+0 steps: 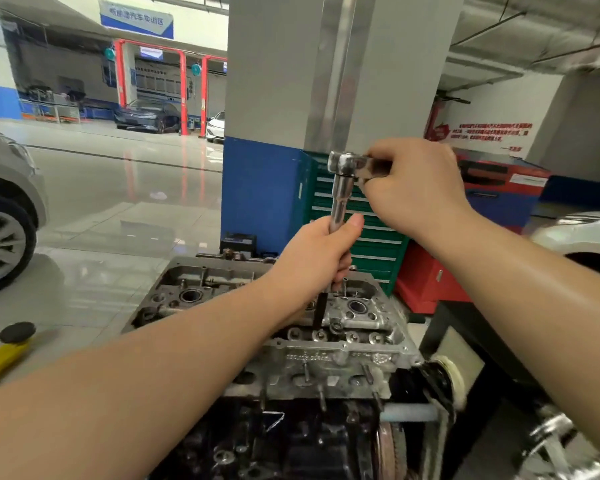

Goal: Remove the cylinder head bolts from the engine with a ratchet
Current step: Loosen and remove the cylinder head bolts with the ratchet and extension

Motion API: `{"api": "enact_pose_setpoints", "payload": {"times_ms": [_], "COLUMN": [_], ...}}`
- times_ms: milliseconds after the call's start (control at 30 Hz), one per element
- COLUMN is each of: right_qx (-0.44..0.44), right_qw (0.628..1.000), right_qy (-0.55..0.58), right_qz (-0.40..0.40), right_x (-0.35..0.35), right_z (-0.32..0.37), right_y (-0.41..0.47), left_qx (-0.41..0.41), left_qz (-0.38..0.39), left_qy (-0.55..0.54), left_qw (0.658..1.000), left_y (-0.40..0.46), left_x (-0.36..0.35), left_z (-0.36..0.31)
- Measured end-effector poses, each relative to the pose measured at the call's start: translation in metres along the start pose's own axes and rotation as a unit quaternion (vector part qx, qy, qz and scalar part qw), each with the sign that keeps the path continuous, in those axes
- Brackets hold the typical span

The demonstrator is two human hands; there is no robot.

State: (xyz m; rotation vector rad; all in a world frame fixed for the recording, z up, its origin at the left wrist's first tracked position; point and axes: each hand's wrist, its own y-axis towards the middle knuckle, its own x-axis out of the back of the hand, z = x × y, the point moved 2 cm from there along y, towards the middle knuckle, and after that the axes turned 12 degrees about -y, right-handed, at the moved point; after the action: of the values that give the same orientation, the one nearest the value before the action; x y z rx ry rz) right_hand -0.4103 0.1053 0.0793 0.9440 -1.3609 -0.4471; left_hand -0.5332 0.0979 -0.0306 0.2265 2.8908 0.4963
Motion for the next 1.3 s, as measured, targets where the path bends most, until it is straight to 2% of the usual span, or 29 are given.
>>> {"api": "enact_pose_setpoints", "payload": {"times_ms": [200,633,800,1300], "right_qx": [-0.028,-0.018,-0.015,-0.005], "right_qw": [0.999,0.999,0.999,0.999], "right_qy": [0.008,0.010,-0.002,0.038], "right_qz": [-0.017,-0.046,-0.040,-0.033], "right_x": [0.006,0.011,0.013,0.000], "right_z": [-0.028,-0.029,-0.031,-0.032], "right_y": [-0.015,-0.012,-0.009,-0.001], "left_qx": [-0.002,-0.044,-0.033,-0.042], "left_qz": [0.001,0.010,0.033,0.017], "left_qy": [0.028,0.022,0.008,0.011], "left_qw": [1.000,0.999,0.999,0.999], "left_y": [0.000,0.007,0.007,0.010], "left_x": [-0.022,-0.021,-0.026,-0.023], "left_z": [0.003,0.007,0.008,0.009]}}
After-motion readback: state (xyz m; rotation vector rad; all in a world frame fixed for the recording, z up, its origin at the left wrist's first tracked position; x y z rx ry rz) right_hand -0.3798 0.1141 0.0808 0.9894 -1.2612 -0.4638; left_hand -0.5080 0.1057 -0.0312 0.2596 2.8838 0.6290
